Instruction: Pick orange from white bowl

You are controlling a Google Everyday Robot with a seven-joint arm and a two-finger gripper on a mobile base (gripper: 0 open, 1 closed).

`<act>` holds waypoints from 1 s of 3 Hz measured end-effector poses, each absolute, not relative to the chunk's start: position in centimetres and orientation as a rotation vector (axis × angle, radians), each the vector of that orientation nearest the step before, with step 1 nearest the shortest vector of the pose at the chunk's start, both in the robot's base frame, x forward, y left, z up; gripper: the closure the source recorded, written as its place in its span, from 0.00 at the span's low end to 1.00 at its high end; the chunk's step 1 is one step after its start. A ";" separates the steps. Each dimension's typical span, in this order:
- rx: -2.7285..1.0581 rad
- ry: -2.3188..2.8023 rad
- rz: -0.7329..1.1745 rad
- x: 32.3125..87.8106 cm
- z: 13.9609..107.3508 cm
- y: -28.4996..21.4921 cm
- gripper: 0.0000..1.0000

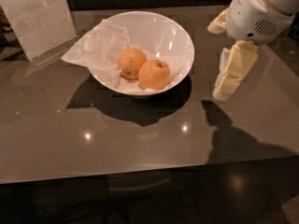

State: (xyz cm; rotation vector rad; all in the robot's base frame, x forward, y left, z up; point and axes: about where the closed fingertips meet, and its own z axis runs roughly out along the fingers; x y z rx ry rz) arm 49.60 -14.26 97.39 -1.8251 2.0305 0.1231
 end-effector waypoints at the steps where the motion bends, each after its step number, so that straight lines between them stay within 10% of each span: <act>1: -1.896 1.957 0.197 51.7 97.0 -10.8 0.00; 3: -1.860 1.927 0.238 52.9 96.6 -9.6 0.00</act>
Offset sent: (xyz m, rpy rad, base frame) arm 0.0190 0.0304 -0.0031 0.0283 0.0184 0.0731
